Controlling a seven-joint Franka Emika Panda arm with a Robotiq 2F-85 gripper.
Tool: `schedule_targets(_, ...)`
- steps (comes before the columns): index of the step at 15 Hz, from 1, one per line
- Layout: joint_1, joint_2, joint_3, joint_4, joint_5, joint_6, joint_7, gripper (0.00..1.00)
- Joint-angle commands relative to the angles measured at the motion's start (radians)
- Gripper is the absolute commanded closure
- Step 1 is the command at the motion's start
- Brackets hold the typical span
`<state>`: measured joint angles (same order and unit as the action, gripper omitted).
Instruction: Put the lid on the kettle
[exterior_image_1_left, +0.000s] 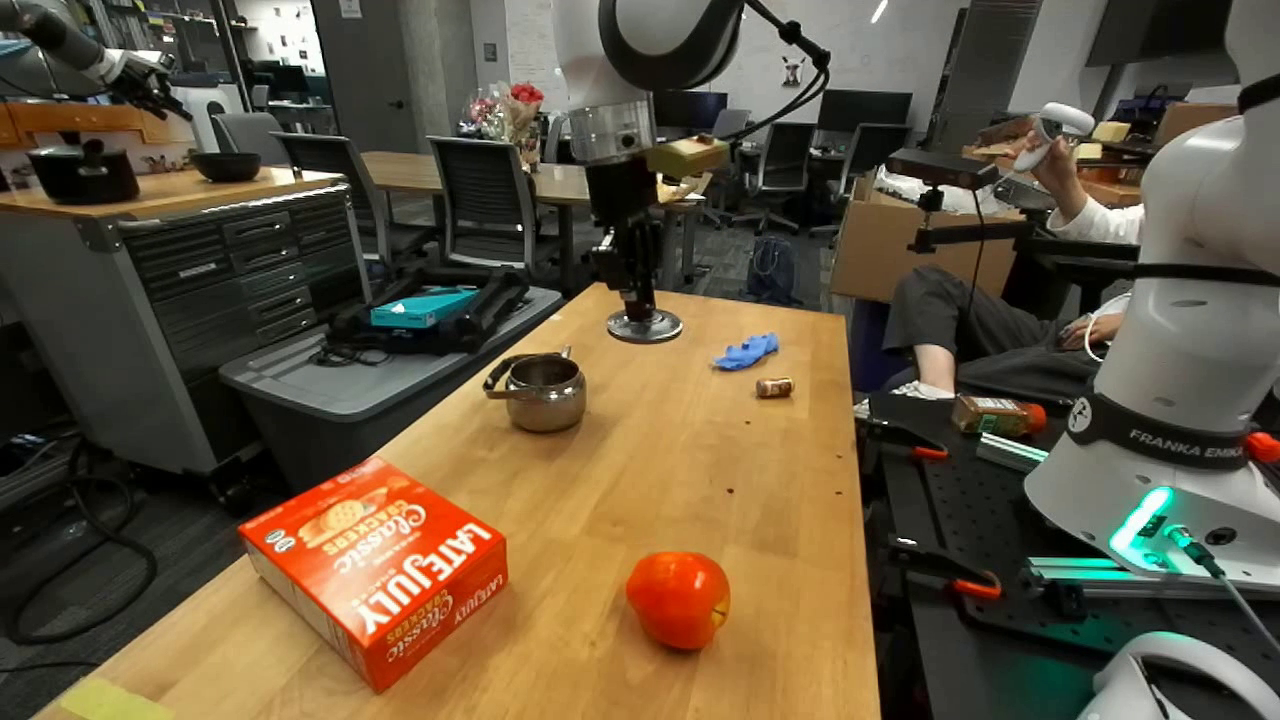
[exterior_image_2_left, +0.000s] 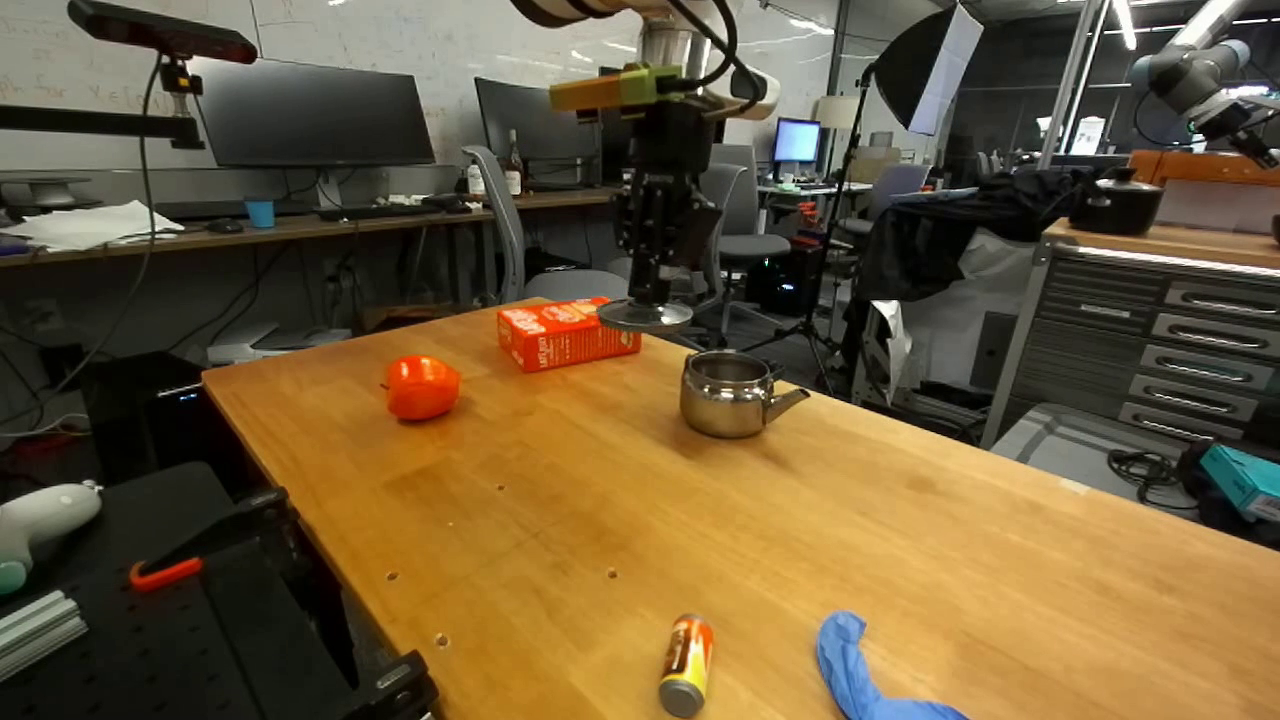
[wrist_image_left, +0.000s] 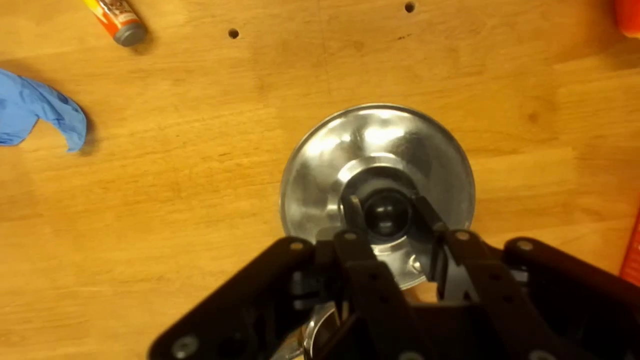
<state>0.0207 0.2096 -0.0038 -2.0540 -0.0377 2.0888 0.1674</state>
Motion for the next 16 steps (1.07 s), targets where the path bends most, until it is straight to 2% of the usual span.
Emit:
schedule_targets(1,0.003,0.025,0.007,0.08,0.054,0.013,0.027,0.93)
schedule_targets(6,0.009,0.083,0.004,0.16,0.073,0.078,0.073,0.93)
schedule_targets(9,0.012,0.151,-0.004,0.252,0.066,0.054,0.12,0.93)
schedule_targets(16,0.004,0.304,-0.013,0.44,0.09,0.05,0.135,0.93)
